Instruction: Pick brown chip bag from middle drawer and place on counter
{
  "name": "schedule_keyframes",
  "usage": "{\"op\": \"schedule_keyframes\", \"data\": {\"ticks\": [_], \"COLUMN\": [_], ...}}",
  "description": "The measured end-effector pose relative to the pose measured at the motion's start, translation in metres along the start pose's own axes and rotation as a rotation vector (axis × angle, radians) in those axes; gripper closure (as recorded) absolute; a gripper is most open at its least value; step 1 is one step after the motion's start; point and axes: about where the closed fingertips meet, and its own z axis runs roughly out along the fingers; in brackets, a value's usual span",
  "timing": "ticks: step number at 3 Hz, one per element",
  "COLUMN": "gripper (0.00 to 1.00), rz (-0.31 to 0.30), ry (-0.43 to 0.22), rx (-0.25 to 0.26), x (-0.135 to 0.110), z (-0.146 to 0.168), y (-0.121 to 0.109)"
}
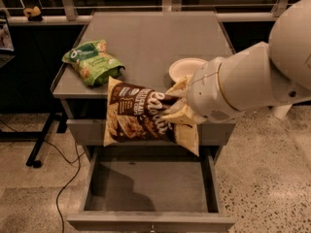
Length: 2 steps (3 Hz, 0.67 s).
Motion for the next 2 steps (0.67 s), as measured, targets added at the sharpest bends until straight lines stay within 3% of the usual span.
{"op": "schedule_keyframes", "data": {"ticks": [2], "gripper": [1.0], "rz": [-0.002], "ry": [-0.035], "rx": [0.185], "x": [-0.03], "z": [-0.025], "y": [-0.069]}}
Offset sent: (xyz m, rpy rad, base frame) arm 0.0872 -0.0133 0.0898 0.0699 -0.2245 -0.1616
